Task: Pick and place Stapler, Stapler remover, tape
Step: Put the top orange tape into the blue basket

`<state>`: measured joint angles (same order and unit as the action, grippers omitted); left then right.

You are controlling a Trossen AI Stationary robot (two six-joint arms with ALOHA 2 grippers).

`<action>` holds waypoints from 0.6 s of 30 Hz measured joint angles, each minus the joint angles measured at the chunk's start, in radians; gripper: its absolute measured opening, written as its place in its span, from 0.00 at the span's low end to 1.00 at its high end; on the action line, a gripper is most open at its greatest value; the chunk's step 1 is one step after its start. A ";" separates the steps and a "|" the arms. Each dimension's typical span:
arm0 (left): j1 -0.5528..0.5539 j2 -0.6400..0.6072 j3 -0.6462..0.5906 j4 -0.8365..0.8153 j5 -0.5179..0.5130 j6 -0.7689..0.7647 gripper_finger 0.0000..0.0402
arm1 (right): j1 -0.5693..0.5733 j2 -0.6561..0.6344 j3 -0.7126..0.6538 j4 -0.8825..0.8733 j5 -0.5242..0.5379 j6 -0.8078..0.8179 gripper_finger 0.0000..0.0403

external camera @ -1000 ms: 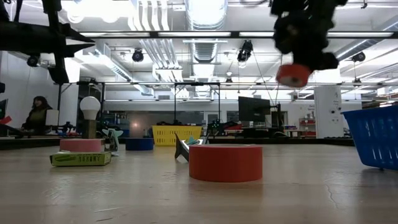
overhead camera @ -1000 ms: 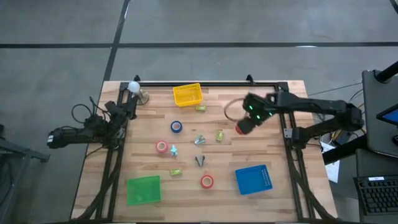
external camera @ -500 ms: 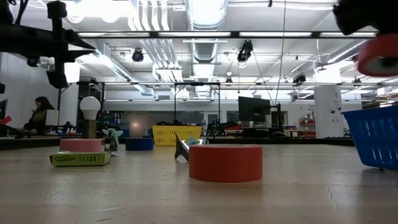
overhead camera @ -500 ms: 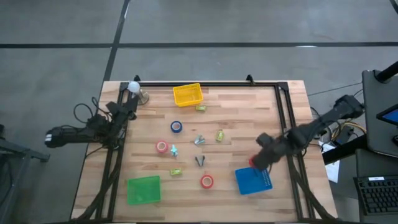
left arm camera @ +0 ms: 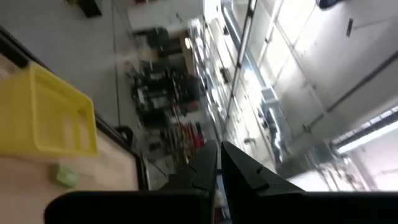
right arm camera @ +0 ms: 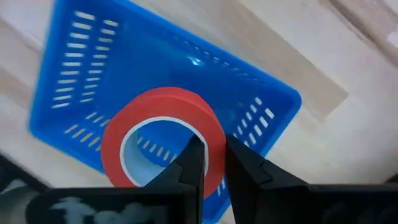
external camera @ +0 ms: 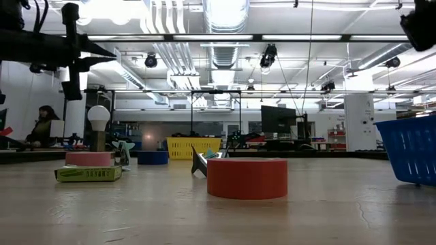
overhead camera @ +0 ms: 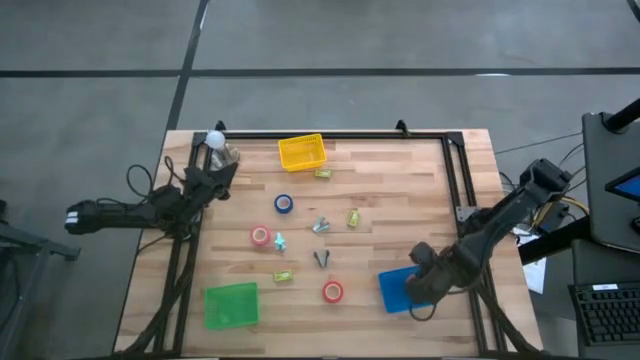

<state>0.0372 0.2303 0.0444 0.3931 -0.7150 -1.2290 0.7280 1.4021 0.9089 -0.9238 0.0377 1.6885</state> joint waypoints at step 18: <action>-0.001 -0.001 0.000 0.011 0.208 -0.056 0.06 | -0.002 0.188 0.000 0.031 -0.129 0.081 0.16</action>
<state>0.0360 0.2291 0.0444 0.4038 -0.5072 -1.2846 0.7265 1.5899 0.9090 -0.8929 -0.0909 1.7690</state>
